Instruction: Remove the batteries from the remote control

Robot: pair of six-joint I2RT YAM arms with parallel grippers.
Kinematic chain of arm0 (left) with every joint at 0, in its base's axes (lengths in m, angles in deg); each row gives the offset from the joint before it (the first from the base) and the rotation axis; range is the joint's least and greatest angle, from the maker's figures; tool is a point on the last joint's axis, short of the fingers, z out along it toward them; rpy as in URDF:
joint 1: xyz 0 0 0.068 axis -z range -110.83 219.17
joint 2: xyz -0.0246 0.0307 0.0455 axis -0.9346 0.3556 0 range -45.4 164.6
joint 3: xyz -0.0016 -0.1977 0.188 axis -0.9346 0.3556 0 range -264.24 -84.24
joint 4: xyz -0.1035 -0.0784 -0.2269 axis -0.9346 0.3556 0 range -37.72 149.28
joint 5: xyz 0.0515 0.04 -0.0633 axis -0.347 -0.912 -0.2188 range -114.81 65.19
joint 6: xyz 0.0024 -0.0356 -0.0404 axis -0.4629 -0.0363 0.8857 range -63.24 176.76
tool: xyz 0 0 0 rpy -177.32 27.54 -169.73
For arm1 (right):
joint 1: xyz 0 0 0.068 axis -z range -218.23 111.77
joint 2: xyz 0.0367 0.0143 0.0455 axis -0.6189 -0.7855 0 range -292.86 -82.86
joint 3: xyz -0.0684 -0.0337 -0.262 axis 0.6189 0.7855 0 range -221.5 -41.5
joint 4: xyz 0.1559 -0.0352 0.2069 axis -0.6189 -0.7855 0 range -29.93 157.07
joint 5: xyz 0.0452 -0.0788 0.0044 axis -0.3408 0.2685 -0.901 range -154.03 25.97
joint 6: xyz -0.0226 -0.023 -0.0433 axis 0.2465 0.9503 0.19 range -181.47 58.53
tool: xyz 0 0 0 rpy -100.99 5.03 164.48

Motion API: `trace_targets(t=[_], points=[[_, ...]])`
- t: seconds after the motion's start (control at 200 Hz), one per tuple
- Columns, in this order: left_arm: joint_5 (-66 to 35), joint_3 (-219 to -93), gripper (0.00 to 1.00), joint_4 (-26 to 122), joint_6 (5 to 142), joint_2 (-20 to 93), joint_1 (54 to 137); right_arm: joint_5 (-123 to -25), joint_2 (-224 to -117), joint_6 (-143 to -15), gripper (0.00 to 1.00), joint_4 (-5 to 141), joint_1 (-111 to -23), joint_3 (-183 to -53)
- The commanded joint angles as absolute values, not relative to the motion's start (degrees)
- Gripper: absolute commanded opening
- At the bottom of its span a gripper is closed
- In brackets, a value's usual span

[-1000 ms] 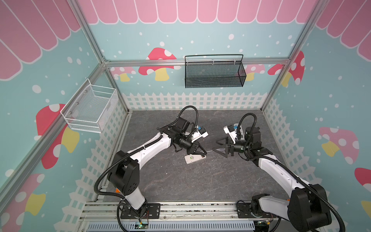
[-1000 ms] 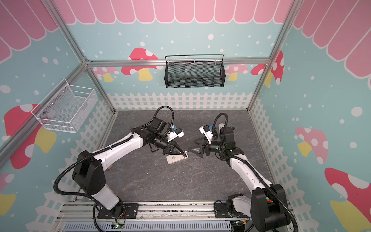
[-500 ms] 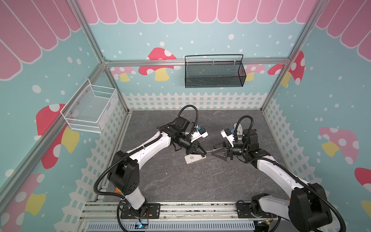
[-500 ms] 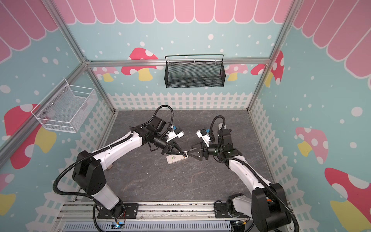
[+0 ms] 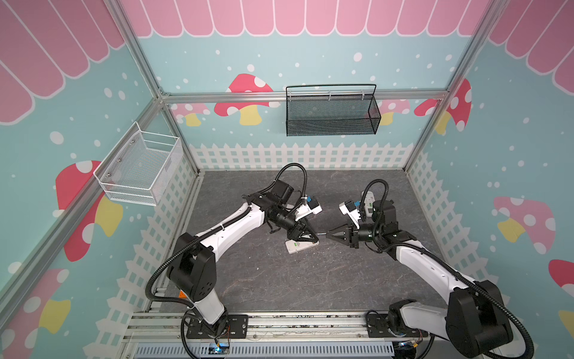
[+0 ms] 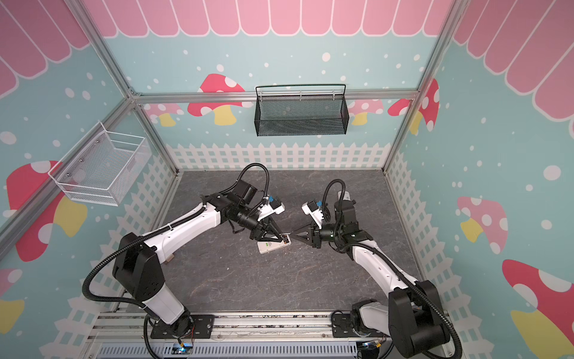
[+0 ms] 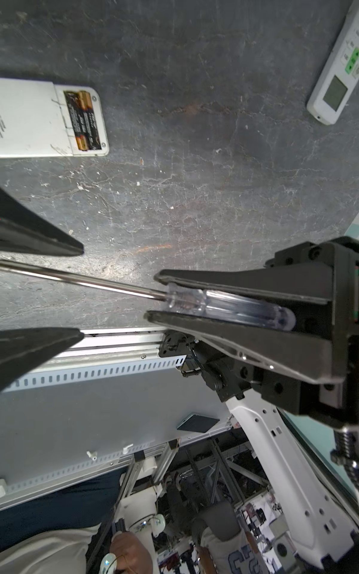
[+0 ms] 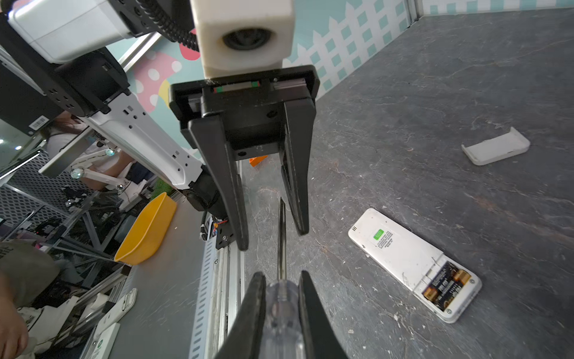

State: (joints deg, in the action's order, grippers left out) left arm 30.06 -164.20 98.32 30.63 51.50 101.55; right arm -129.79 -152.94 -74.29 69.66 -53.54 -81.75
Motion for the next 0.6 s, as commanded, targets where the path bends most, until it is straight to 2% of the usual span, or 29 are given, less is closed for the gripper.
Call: trace_targets(t=[0.0,0.17,0.225,0.295,0.35,0.48,0.595], points=[[23.2,-165.6,0.53,99.9,29.0,49.8,99.9,-122.8,-149.2,-70.4,0.0,68.2,-52.9,-81.1],[11.1,-160.7,0.75,98.0,27.9,47.0,99.3,-110.7,-143.1,-68.6,0.0,67.3,-51.8,-78.0],[7.5,-159.4,0.88,97.5,28.1,47.1,99.8,-106.6,-141.2,-67.5,0.0,67.4,-51.8,-76.9],[1.0,-156.6,0.92,95.1,29.7,47.2,101.7,-100.7,-139.4,-66.2,0.0,67.3,-51.8,-76.0],[-2.2,-154.1,0.99,92.8,29.7,47.1,103.1,-96.0,-137.7,-65.1,0.0,67.2,-51.8,-75.2],[-8.9,-150.5,1.0,88.5,28.3,48.2,106.2,-90.7,-132.7,-63.4,0.0,68.6,-51.9,-71.6],[-12.7,-150.9,1.0,85.8,29.5,50.9,107.0,-90.6,-129.0,-62.0,0.0,70.9,-51.9,-67.8]])
